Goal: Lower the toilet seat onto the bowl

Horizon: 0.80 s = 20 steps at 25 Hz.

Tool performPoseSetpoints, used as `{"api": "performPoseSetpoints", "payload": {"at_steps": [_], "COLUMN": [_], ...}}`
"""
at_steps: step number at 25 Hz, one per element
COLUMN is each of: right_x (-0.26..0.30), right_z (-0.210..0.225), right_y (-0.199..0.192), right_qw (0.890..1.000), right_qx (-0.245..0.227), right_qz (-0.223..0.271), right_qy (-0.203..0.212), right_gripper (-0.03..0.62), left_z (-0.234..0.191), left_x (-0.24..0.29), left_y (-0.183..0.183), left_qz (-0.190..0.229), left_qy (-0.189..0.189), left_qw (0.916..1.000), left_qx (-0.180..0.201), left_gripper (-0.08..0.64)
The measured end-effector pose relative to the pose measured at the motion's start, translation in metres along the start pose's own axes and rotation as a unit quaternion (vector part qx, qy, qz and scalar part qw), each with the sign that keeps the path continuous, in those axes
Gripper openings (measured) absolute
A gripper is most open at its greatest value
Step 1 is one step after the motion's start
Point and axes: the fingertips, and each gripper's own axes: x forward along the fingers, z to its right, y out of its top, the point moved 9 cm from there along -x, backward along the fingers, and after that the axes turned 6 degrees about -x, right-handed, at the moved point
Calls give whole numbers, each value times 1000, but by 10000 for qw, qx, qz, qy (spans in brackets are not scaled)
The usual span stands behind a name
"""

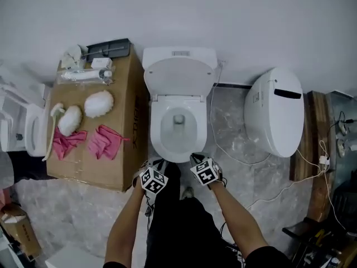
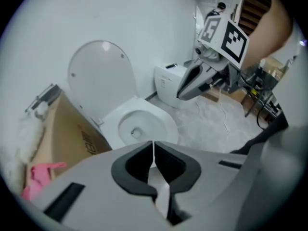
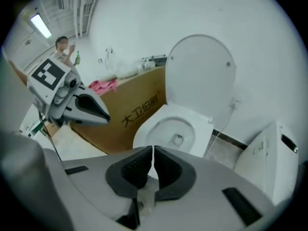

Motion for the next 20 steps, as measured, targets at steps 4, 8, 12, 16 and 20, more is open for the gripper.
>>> {"api": "performPoseSetpoints", "payload": {"at_steps": [4, 8, 12, 16, 20], "right_x": [-90, -196, -284, -340, -380], "right_z": [-1, -15, -45, -70, -98], "right_y": [62, 116, 146, 158, 158], "right_qw": [9923, 9734, 9542, 9371, 9252], "right_qx": [568, 996, 997, 870, 759], "right_qz": [958, 1840, 2576, 3105, 3451], "right_qy": [-548, -937, -1152, -1337, -1386], "right_gripper": [31, 29, 29, 29, 29], "left_z": [-6, 2, 30, 52, 72], "left_x": [-101, -210, -312, -379, -417], "left_y": [51, 100, 130, 150, 153], "left_qz": [757, 1728, 2650, 3320, 3770], "left_qy": [754, 1333, 1744, 1888, 1843], "left_qw": [9933, 9721, 9426, 9158, 8954], "left_qx": [-447, -865, -1040, -1243, -1490], "left_gripper": [14, 14, 12, 12, 12]}}
